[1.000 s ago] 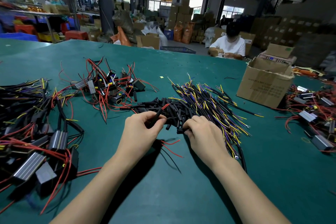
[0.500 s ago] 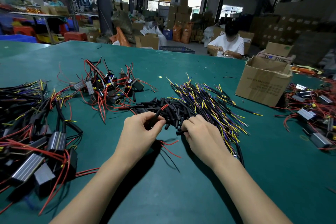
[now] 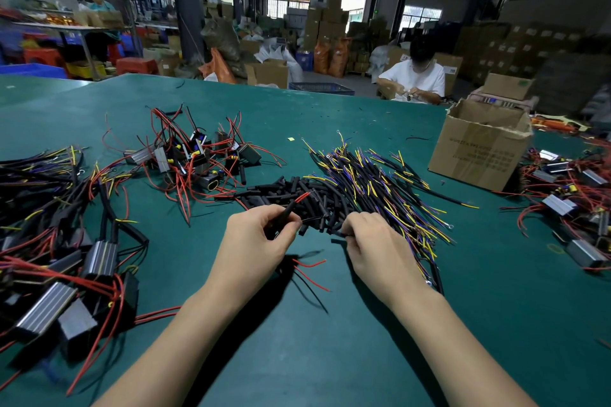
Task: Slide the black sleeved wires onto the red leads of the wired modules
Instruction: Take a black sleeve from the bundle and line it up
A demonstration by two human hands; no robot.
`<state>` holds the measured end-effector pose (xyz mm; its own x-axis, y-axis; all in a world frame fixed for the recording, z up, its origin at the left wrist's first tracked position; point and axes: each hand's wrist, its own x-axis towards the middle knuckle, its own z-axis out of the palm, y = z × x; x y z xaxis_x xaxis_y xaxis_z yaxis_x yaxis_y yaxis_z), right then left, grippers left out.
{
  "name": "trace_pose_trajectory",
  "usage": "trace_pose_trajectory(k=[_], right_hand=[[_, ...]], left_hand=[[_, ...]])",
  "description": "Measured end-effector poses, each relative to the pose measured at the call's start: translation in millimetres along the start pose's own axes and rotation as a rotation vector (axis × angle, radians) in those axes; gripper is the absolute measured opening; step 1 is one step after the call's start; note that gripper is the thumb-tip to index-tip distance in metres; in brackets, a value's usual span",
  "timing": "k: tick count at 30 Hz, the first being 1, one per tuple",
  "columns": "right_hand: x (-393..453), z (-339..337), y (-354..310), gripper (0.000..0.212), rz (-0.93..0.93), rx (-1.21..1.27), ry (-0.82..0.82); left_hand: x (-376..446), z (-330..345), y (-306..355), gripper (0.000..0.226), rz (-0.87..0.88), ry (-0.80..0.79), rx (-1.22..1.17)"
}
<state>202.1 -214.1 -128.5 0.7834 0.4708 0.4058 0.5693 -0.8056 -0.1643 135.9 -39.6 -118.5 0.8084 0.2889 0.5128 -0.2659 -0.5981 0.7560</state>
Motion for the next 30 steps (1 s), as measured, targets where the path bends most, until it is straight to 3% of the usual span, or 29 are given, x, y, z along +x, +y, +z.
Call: trace_pose_trajectory(k=[4, 7, 9, 18, 30], right_hand=[[5.9, -5.8, -0.3, 0.021, 0.273, 0.643, 0.231], [8.3, -12.9, -4.8, 0.015, 0.425, 1.329, 0.23], [7.7, -14.3, -7.5, 0.011, 0.451, 1.54, 0.207], [7.0, -13.3, -10.4, 0.007, 0.462, 1.545, 0.193], [7.4, -10.4, -9.2, 0.007, 0.43, 1.454, 0.203]], left_hand=[[1.2, -0.2, -0.4, 0.012, -0.013, 0.002, -0.006], [2.1, -0.6, -0.9, 0.013, -0.021, 0.0, -0.017], [2.1, -0.7, -0.6, 0.016, -0.02, -0.001, -0.02], [0.4, 0.3, -1.1, 0.027, -0.013, -0.024, -0.064], [0.3, -0.5, 0.9, 0.027, -0.001, -0.028, -0.066]])
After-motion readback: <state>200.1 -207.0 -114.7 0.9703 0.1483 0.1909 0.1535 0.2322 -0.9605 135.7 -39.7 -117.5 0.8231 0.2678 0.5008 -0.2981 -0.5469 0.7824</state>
